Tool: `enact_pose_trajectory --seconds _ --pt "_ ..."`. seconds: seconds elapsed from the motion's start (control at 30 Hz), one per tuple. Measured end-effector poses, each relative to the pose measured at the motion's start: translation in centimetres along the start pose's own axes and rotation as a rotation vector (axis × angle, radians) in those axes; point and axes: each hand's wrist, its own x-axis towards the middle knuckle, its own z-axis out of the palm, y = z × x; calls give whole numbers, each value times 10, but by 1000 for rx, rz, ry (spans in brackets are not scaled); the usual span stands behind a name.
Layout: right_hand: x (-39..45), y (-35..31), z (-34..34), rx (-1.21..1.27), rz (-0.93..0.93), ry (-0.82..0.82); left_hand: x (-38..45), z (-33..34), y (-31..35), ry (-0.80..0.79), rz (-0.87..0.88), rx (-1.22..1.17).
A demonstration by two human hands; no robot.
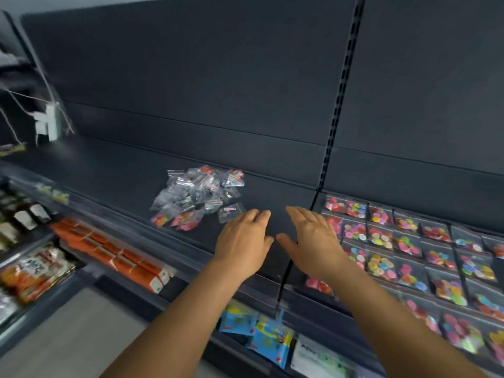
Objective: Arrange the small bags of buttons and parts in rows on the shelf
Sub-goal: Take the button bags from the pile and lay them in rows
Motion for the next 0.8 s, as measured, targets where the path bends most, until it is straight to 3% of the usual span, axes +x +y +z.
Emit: enact_pose_trajectory --seconds 0.33,0.6,0.8 --pt "65 -68 38 17 -138 -24 7 -11 -102 55 -150 -8" --pt "129 -118 87 43 -350 -111 20 -3 -185 -8 -282 15" --pt "161 -127 112 -51 -323 -190 30 4 -211 -44 -262 -110"
